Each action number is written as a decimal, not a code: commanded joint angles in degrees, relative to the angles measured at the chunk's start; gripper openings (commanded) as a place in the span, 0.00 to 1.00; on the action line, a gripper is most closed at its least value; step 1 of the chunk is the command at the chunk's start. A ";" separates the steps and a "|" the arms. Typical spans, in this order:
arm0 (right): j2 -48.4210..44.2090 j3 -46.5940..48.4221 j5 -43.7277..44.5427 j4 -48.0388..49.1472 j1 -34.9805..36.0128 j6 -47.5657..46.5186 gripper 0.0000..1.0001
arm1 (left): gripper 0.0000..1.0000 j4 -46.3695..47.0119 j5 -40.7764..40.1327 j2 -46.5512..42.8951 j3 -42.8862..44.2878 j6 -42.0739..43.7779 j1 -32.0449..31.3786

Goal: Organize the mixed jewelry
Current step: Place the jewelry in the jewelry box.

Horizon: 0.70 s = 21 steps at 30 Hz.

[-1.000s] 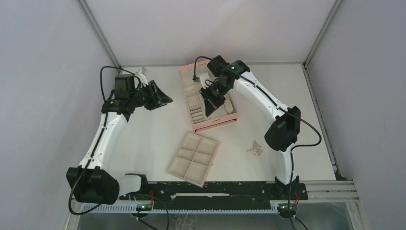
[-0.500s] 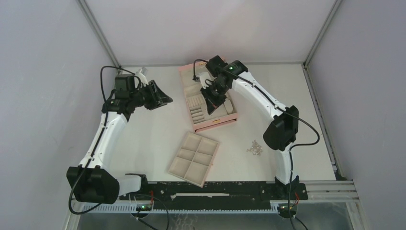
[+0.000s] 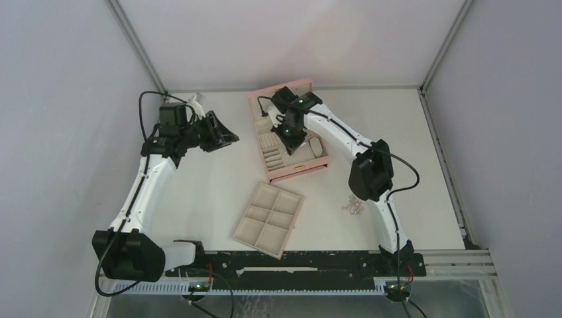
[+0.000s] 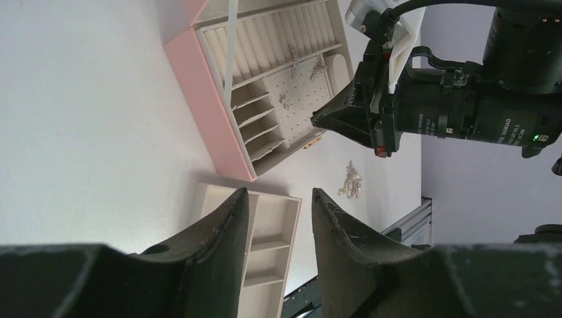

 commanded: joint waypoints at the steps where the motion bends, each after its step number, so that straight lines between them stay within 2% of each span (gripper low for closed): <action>1: -0.15 2.47 1.23 2.26 0.85 -0.77 0.00 | 0.45 1.61 0.87 -0.38 -0.42 1.04 0.14; 21: 3.25 2.74 0.55 -0.48 1.24 -1.54 0.00 | 0.45 1.56 0.77 -0.34 -0.52 1.17 0.14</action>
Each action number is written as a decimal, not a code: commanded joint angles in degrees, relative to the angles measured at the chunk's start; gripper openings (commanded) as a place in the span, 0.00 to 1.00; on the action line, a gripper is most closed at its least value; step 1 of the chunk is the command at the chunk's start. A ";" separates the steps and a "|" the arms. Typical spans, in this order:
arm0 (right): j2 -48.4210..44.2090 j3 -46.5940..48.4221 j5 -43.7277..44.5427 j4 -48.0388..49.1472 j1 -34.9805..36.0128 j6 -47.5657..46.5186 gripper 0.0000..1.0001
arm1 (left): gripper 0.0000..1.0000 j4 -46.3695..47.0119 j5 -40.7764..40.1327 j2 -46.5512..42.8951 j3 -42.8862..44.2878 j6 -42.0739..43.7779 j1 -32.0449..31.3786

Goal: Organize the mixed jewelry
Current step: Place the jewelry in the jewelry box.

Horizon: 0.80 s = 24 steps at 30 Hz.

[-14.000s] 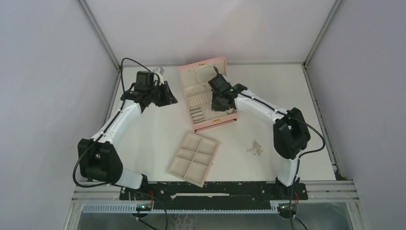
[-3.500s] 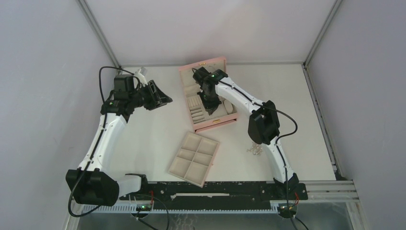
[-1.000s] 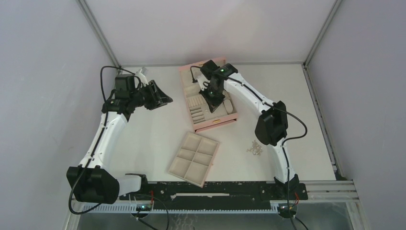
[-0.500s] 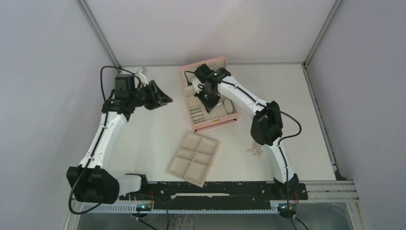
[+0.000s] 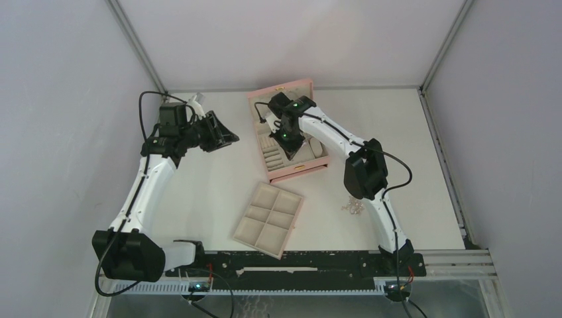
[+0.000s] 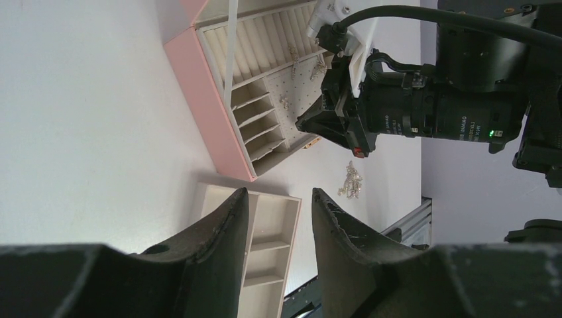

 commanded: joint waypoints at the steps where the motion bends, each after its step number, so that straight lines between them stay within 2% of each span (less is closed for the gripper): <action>1: -0.11 2.28 0.42 -0.20 0.27 -0.92 0.00 | 0.45 1.57 0.76 -0.34 -0.43 1.11 0.14; 24: -2.58 -2.04 1.83 -1.57 -1.20 -1.16 0.00 | 0.45 1.65 1.11 -0.26 -0.30 1.12 0.14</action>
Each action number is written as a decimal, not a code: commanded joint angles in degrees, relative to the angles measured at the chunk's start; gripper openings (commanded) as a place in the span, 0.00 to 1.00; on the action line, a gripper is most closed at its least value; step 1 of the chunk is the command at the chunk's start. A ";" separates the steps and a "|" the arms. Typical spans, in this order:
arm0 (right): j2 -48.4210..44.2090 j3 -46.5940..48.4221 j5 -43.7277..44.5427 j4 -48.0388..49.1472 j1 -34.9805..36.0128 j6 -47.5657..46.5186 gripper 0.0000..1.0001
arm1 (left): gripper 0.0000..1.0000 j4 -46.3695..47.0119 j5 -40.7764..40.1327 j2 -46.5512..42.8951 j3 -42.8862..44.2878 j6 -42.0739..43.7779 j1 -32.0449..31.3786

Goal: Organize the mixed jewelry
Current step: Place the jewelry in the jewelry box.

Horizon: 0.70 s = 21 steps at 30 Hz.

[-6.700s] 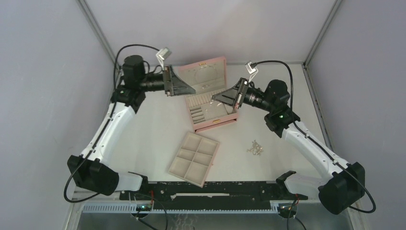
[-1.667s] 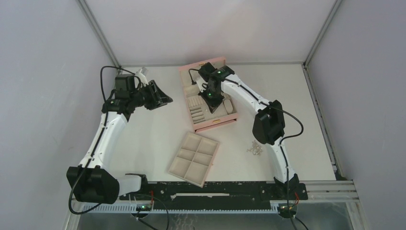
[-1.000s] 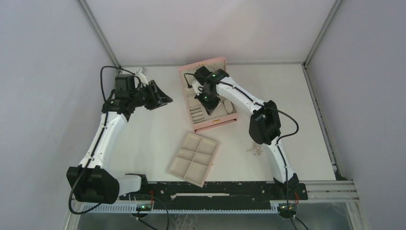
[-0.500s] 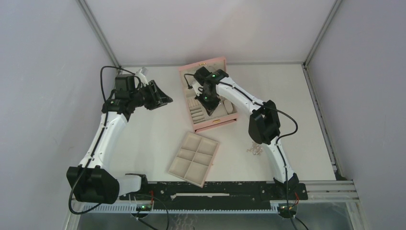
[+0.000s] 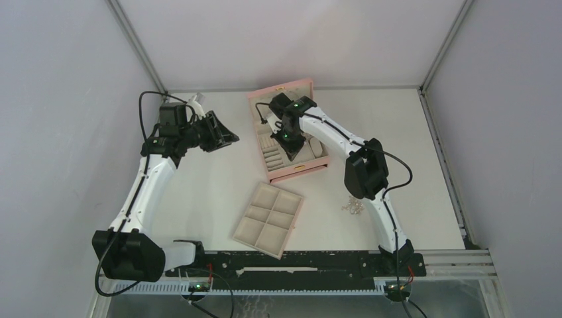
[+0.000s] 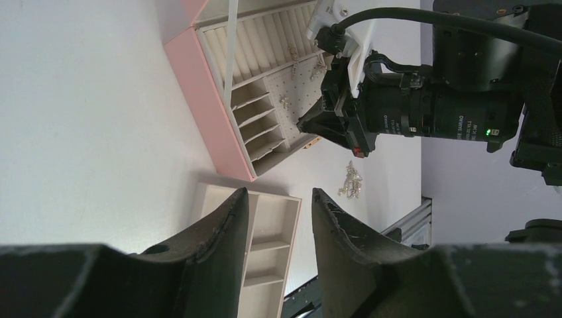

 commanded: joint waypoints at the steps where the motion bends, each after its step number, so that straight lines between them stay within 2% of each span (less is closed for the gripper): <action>1: -2.74 -1.59 1.79 -1.26 -0.53 -1.12 0.00 | 0.45 1.67 1.01 -0.23 -0.29 1.16 0.12; 21: -4.66 -3.92 2.22 -2.24 -1.61 -1.42 0.00 | 0.45 1.70 1.04 -0.26 -0.49 1.24 0.14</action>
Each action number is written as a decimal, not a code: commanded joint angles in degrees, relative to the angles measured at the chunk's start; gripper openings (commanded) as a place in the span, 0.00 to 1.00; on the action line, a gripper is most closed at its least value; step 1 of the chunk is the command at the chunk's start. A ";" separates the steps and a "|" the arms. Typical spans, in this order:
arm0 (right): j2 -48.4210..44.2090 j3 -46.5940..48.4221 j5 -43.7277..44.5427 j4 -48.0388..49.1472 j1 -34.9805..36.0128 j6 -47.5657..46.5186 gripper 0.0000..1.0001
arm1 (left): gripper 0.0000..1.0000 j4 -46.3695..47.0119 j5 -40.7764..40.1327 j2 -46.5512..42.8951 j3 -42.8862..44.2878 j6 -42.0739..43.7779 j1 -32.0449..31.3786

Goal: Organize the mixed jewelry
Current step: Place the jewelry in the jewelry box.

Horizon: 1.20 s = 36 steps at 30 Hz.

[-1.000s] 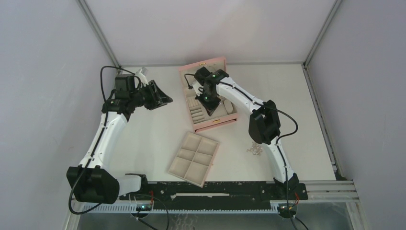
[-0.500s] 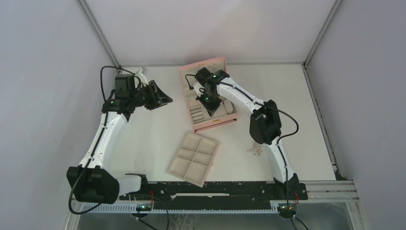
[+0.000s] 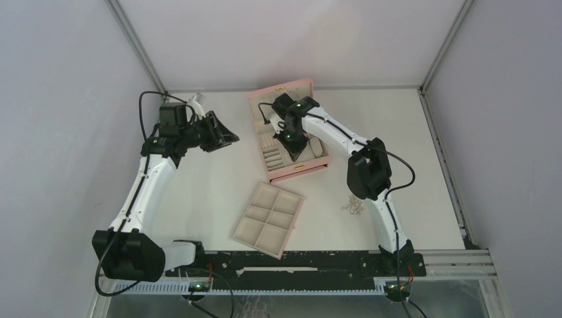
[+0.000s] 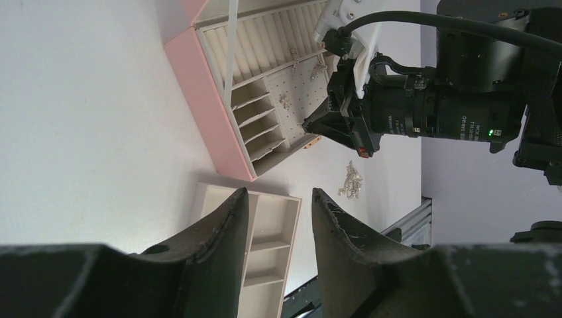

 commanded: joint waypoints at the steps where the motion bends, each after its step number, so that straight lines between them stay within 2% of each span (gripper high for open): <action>1: -2.98 -1.08 1.61 -2.75 -0.77 -1.47 0.00 | 0.45 1.63 1.01 -0.28 -0.46 1.21 0.12; 36: -0.40 0.48 -2.45 -3.83 1.10 -3.28 0.00 | 0.45 1.62 0.86 -0.38 -1.01 1.55 0.08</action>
